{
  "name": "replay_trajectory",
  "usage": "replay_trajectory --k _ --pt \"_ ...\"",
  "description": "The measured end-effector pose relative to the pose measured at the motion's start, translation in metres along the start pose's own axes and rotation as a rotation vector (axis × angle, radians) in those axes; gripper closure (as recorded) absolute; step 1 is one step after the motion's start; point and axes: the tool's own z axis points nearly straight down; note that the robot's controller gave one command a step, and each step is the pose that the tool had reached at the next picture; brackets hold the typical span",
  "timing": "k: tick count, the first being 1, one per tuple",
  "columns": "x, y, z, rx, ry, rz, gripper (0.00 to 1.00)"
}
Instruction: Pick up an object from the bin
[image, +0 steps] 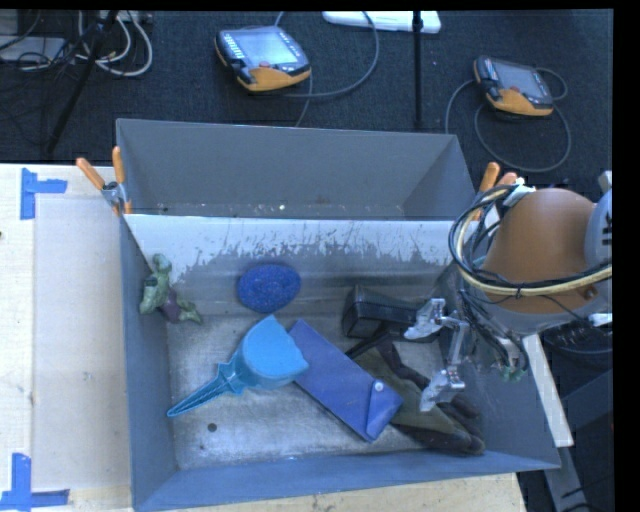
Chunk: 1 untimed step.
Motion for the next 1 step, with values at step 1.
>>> replay_trajectory --k 1 --pt "0.0105 -0.0152 0.0813 0.001 -0.037 -0.074 1.0"
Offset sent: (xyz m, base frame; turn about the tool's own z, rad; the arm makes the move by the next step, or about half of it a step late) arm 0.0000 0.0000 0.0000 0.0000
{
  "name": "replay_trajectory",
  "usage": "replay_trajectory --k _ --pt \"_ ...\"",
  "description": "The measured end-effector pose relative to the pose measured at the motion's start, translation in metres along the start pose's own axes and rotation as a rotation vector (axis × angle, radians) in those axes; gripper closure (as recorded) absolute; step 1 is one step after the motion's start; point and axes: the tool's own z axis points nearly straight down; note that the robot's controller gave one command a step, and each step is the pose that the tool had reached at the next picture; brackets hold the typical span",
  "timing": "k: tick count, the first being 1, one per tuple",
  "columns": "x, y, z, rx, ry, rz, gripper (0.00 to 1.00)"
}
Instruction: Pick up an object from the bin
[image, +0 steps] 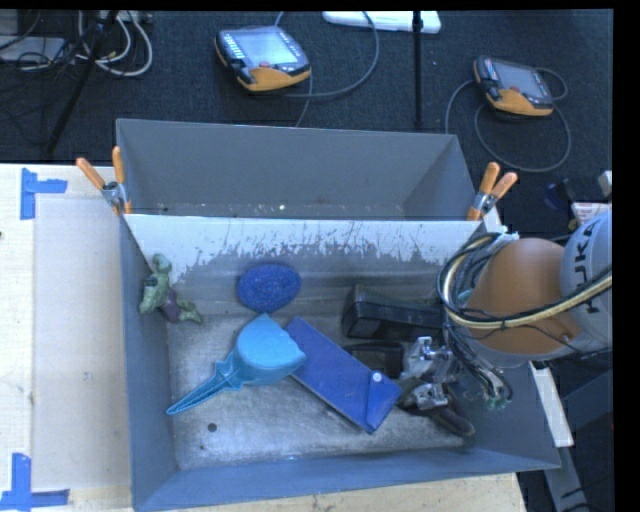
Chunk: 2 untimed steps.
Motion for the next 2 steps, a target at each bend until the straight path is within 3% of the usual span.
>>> replay_trajectory --k 1,2 --pt "0.0 0.0 0.0 0.0 0.0 -0.001 1.0" --pt "-0.017 0.008 -0.111 -0.004 0.043 -0.024 1.0"
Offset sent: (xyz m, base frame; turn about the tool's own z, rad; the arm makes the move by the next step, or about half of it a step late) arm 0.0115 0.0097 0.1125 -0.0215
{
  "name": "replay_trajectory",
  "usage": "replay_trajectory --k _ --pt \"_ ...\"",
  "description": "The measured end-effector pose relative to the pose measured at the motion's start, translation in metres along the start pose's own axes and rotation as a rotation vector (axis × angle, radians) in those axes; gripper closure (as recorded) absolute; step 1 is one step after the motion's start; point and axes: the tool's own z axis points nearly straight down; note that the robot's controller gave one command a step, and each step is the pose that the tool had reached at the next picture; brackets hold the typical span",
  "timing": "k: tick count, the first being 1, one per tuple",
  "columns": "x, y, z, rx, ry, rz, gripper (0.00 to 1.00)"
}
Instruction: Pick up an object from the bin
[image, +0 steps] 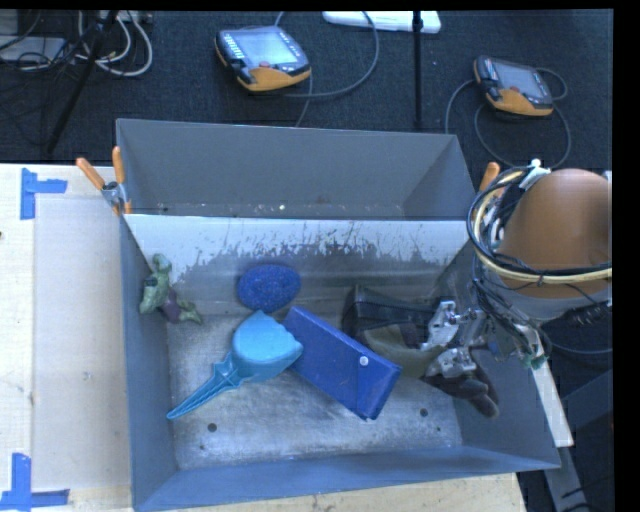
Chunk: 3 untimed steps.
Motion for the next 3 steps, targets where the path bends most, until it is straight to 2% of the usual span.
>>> replay_trajectory --k 1,2,3 --pt "0.0 0.0 0.0 0.0 0.0 0.0 1.0" --pt "0.005 -0.002 0.029 0.0 0.0 -0.009 1.0" --pt "-0.008 0.002 0.046 -0.001 0.002 -0.061 1.0"
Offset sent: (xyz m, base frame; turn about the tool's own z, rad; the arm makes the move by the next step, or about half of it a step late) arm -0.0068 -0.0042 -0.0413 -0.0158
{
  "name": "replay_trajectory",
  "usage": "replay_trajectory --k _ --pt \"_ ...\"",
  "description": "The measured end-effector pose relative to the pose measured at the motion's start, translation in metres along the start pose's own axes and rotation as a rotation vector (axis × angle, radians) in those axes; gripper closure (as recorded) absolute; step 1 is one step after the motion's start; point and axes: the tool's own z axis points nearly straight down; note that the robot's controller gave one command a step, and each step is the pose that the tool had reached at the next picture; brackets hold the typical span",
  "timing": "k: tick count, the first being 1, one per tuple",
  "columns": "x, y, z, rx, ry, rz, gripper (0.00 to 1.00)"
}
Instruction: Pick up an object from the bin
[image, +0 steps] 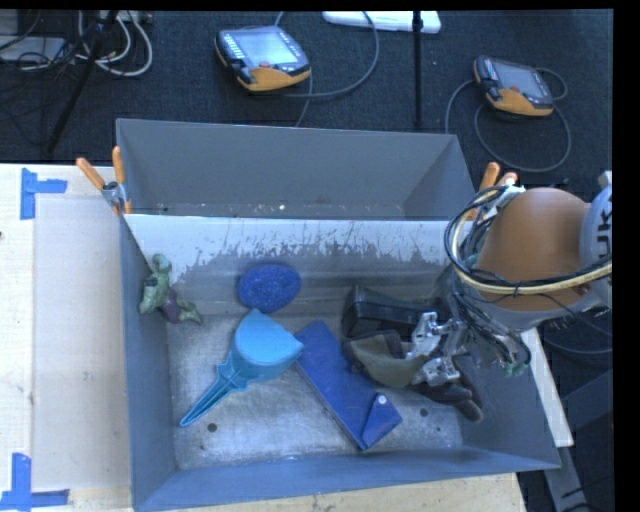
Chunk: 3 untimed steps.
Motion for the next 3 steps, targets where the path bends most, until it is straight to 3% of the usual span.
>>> replay_trajectory --k 1,2,3 --pt "-0.016 0.004 -0.046 -0.002 0.004 -0.146 1.0" --pt "0.021 0.008 -0.165 0.0 -0.003 -0.302 1.0" --pt "0.021 0.008 -0.165 0.0 -0.002 -0.301 1.0"
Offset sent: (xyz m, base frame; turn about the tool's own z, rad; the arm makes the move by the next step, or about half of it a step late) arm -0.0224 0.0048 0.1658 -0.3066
